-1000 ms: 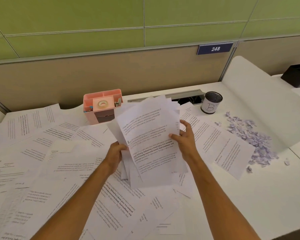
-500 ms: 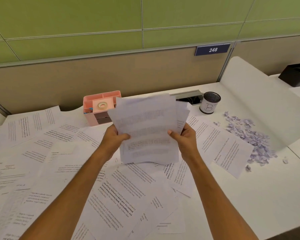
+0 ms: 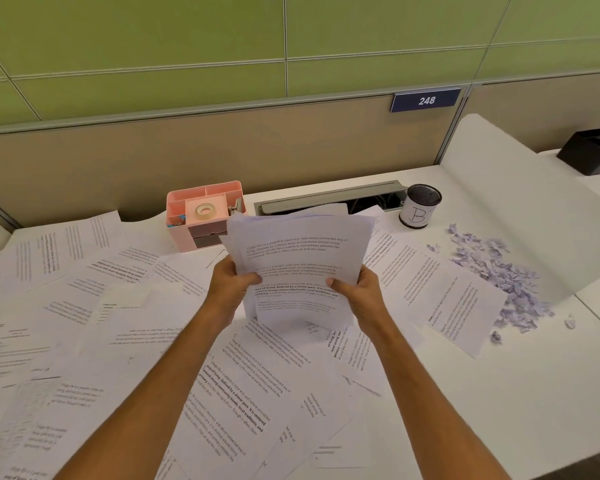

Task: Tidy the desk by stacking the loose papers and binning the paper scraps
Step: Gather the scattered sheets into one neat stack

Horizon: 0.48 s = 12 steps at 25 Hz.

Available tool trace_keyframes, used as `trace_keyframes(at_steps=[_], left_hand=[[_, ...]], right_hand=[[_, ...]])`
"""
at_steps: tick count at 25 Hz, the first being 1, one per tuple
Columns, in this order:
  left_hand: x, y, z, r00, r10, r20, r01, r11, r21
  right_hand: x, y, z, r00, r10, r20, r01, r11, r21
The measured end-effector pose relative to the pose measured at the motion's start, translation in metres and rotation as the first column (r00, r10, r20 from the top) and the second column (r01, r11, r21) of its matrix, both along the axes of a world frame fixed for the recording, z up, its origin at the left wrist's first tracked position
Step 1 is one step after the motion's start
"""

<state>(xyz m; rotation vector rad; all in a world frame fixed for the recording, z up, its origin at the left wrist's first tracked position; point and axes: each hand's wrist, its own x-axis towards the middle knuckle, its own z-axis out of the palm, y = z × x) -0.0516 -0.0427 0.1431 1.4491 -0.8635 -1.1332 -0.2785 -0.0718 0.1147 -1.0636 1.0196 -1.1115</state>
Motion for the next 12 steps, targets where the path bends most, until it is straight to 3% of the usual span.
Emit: trace_keyframes(at_steps=[3,8,12], left_hand=[[-0.007,0.002,-0.011,0.999,0.029,-0.034,-0.028,0.999,0.031],[-0.002,-0.005,-0.011,0.998,0.027,-0.055,-0.028,1.0,-0.014],[-0.003,-0.002,-0.032,1.0,0.003,0.025,-0.006,0.995,0.102]], right_hand=[[0.006,0.005,-0.007,0.998,-0.044,-0.038,0.046,0.998,0.043],[0.002,0.003,-0.002,0.999,-0.031,-0.009,0.03,0.999,-0.019],[0.007,0.006,-0.02,0.986,0.057,-0.155,-0.053,0.998,0.029]])
